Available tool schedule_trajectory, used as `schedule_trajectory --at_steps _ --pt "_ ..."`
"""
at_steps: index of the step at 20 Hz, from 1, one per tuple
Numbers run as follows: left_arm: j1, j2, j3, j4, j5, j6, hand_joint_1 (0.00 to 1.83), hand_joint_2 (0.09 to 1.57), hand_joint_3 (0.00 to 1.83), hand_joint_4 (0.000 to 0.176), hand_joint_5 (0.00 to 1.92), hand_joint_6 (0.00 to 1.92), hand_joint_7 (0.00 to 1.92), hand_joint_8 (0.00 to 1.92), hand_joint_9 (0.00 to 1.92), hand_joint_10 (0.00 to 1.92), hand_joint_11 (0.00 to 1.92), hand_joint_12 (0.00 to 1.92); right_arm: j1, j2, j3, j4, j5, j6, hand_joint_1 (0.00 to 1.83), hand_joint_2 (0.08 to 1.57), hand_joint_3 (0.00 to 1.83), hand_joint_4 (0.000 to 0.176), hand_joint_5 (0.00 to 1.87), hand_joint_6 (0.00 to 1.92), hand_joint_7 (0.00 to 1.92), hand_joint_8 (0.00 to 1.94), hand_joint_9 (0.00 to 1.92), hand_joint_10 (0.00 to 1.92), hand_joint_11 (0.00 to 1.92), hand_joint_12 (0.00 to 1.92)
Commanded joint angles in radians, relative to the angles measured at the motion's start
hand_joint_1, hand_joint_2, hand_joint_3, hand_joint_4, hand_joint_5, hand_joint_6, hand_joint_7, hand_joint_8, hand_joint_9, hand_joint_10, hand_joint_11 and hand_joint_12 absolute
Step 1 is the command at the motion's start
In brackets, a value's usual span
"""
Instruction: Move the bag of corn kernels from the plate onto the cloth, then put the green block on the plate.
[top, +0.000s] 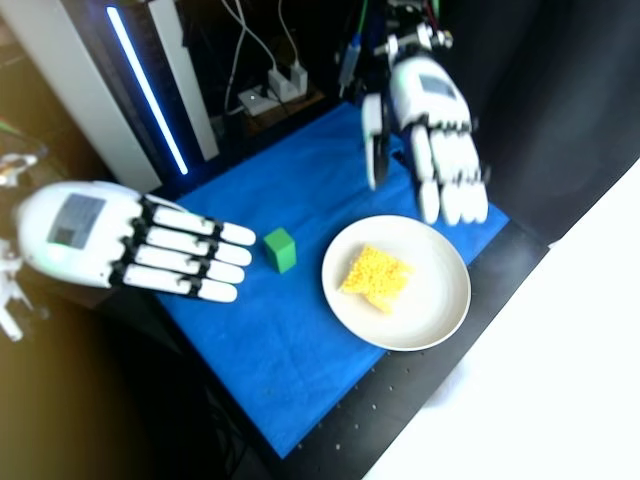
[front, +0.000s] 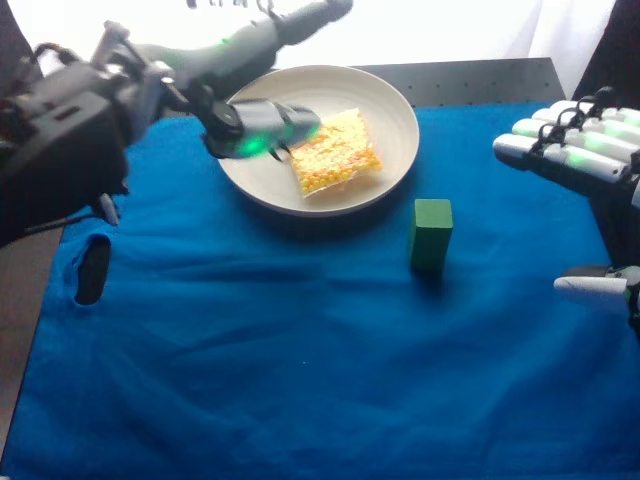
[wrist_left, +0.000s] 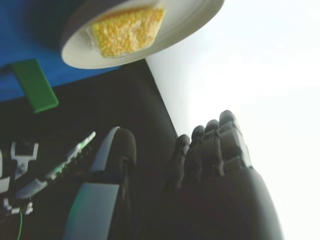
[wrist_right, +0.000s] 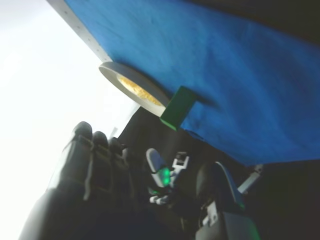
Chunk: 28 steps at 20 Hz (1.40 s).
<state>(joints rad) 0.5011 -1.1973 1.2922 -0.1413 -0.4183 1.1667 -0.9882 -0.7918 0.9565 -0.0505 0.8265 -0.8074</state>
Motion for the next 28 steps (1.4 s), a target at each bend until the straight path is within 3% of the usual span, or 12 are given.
schedule_trajectory --at_steps 1,2,4,7,11,15,17,18,19,20,23,28 --pt "-0.012 -0.017 0.025 -0.016 -0.033 0.000 0.77 1.20 0.00 0.054 0.06 0.01 0.05 0.01 0.05 0.01 0.00 0.46 0.013 -0.001 0.004 0.020 0.108 0.005 0.44 1.26 0.03 0.000 0.00 0.00 0.00 0.00 0.00 0.00 0.00 0.00" --pt "-0.013 -0.036 0.045 -0.026 -0.011 0.003 0.83 1.19 0.00 0.039 0.07 0.01 0.06 0.00 0.06 0.01 0.00 0.60 0.013 -0.002 0.005 0.020 0.106 0.005 0.47 1.25 0.03 0.000 0.00 0.00 0.00 0.00 0.00 0.00 0.00 0.00" --pt "-0.013 -0.079 0.078 -0.152 0.042 0.138 0.85 1.21 0.00 0.065 0.03 0.00 0.01 0.00 0.01 0.00 0.00 0.60 0.013 -0.007 0.007 0.020 0.097 0.007 0.57 1.24 0.01 0.000 0.00 0.00 0.00 0.00 0.00 0.00 0.00 0.00" --pt "0.002 -0.130 0.132 -0.198 0.092 0.157 0.86 1.18 0.00 0.086 0.04 0.00 0.00 0.00 0.00 0.00 0.00 0.65 0.013 -0.011 0.009 0.020 0.097 0.011 0.59 1.27 0.02 0.000 0.00 0.00 0.00 0.00 0.00 0.00 0.00 0.00" --pt "0.016 -0.174 0.188 -0.237 0.138 0.157 0.89 1.20 0.00 0.032 0.05 0.01 0.00 0.00 0.01 0.00 0.00 0.57 0.012 -0.013 0.010 0.020 0.097 0.013 0.45 1.33 0.03 0.000 0.00 0.00 0.00 0.00 0.00 0.00 0.00 0.00" --pt "0.017 -0.192 0.217 -0.247 0.164 0.157 1.15 1.23 0.00 0.000 0.27 0.03 0.16 0.02 0.34 0.09 0.01 1.37 0.012 -0.014 0.012 0.020 0.097 0.017 0.42 1.34 0.02 0.000 0.00 0.00 0.00 0.00 0.00 0.00 0.00 0.00" --pt "0.017 -0.189 0.217 -0.248 0.164 0.157 1.23 1.22 0.00 0.000 0.53 0.11 0.46 0.05 0.57 0.75 0.48 1.46 0.012 -0.014 0.012 0.020 0.097 0.019 0.47 1.34 0.01 0.000 0.00 0.00 0.00 0.00 0.00 0.00 0.00 0.00" --pt "0.017 -0.188 0.219 -0.248 0.165 0.157 1.25 1.22 0.00 0.000 0.54 0.40 0.50 0.26 0.48 1.25 0.49 1.61 0.012 -0.014 0.012 0.020 0.097 0.020 0.49 1.34 0.01 0.000 0.00 0.00 0.00 0.00 0.00 0.00 0.00 0.00" --pt "0.016 -0.187 0.220 -0.249 0.165 0.157 1.10 1.28 0.00 0.000 0.61 1.28 0.39 0.65 0.42 1.49 0.47 1.71 0.012 -0.014 0.012 0.020 0.097 0.020 0.49 1.34 0.01 0.000 0.00 0.00 0.00 0.00 0.00 0.00 0.00 0.00" --pt "0.016 -0.187 0.220 -0.249 0.165 0.157 1.05 1.32 0.00 0.000 0.58 1.51 0.29 1.03 0.35 1.64 0.42 1.81 0.012 -0.014 0.012 0.020 0.097 0.020 0.51 1.34 0.01 0.000 0.00 0.00 0.00 0.00 0.00 0.00 0.00 0.00" --pt "0.015 -0.170 0.207 -0.252 0.146 0.157 1.01 1.42 0.01 0.007 0.50 1.74 0.39 1.79 0.33 1.86 0.48 1.92 0.012 -0.014 0.012 0.020 0.097 0.021 0.53 1.35 0.01 0.000 0.00 0.00 0.00 0.00 0.00 0.00 0.00 0.00" --pt "-0.008 -0.053 0.076 -0.197 0.004 0.158 1.01 1.43 0.00 0.005 0.48 1.68 0.43 1.87 0.46 1.92 0.59 1.92 0.012 -0.014 0.012 0.020 0.097 0.029 0.53 1.34 0.00 0.000 0.00 0.00 0.00 0.00 0.00 0.00 0.00 0.00"
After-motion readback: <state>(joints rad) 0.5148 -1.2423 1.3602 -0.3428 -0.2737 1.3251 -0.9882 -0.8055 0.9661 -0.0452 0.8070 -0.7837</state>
